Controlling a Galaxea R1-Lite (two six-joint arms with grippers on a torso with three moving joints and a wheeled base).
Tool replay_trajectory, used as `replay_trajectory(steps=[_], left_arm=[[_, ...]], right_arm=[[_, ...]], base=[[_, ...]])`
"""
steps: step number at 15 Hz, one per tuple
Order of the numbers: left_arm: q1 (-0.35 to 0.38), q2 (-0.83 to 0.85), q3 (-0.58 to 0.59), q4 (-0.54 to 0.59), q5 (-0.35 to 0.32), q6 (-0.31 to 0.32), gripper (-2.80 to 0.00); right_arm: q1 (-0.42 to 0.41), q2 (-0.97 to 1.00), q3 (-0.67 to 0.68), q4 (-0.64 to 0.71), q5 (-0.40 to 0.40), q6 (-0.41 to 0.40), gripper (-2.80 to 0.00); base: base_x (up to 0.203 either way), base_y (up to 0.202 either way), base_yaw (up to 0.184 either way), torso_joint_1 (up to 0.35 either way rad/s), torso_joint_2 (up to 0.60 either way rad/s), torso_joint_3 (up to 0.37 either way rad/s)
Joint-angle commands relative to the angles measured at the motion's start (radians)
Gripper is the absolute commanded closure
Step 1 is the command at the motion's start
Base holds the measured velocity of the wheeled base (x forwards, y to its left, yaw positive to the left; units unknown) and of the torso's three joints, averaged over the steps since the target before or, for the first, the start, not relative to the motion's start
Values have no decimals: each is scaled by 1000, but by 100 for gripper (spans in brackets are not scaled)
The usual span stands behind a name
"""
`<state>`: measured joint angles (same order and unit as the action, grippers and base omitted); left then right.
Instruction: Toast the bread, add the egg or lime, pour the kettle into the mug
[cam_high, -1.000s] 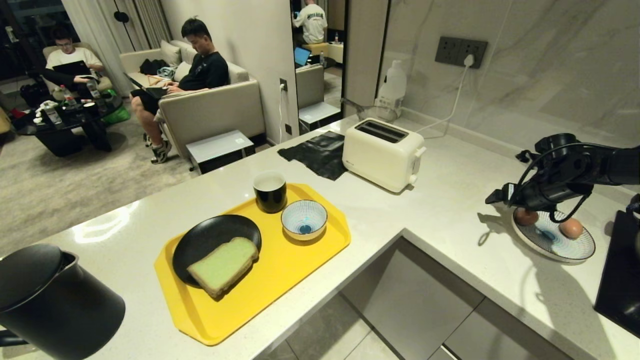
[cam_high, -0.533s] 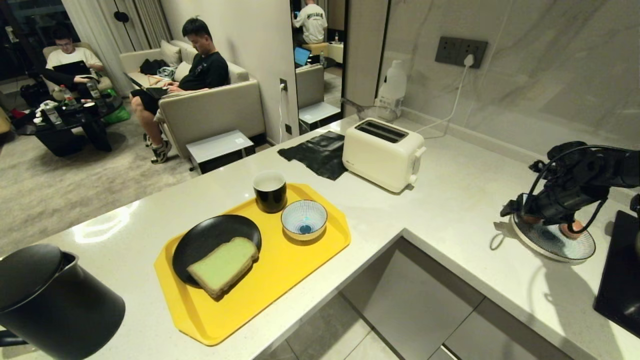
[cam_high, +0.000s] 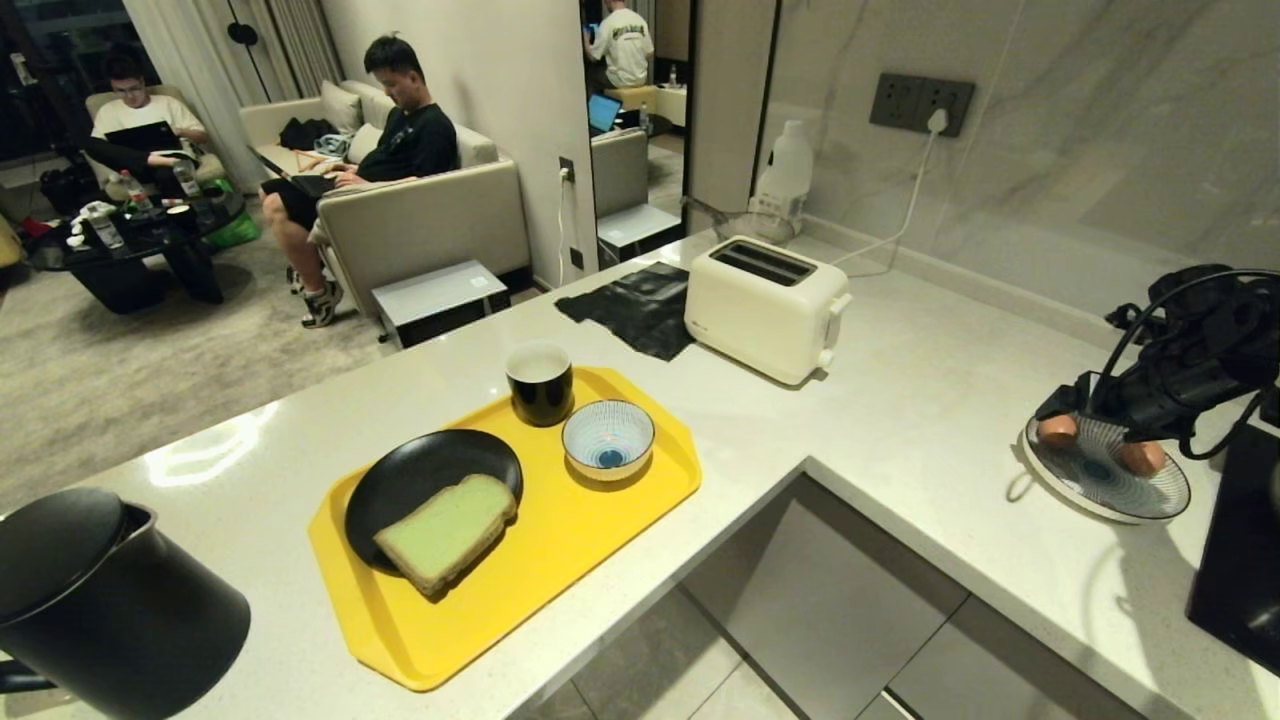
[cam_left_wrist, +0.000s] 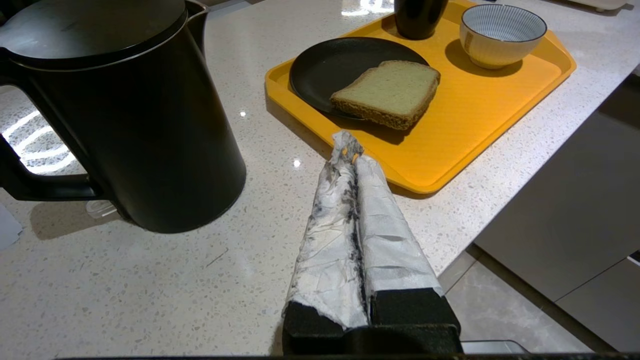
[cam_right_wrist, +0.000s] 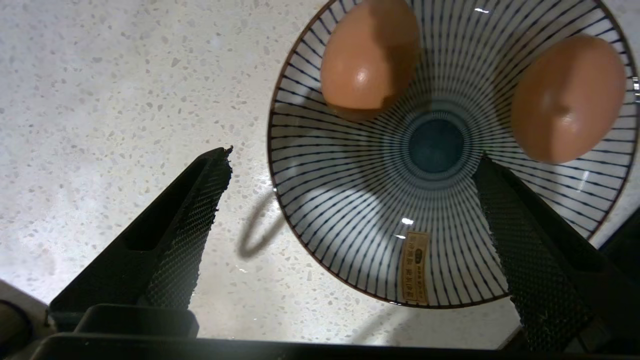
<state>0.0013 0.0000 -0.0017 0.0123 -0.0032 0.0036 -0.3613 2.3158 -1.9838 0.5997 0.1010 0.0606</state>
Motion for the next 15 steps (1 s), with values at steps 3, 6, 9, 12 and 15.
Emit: replay_trajectory(steps=[3, 6, 9, 12, 15], left_arm=[[0, -3, 0, 0, 0, -1, 0], [0, -3, 0, 0, 0, -1, 0], [0, -3, 0, 0, 0, -1, 0], [0, -3, 0, 0, 0, -1, 0], [0, -3, 0, 0, 0, -1, 0]], right_arm=[[-14, 18, -1, -9, -69, -45, -280], [-16, 39, -1, -34, -96, -44, -280], [-13, 57, -1, -67, -98, -47, -280], [-10, 74, -2, -114, -99, -48, -280], [-6, 89, -3, -158, -112, -62, -280]], base=[[0, 0, 0, 0, 0, 0], [0, 0, 0, 0, 0, 0], [0, 0, 0, 0, 0, 0], [0, 0, 0, 0, 0, 0], [0, 0, 0, 0, 0, 0]])
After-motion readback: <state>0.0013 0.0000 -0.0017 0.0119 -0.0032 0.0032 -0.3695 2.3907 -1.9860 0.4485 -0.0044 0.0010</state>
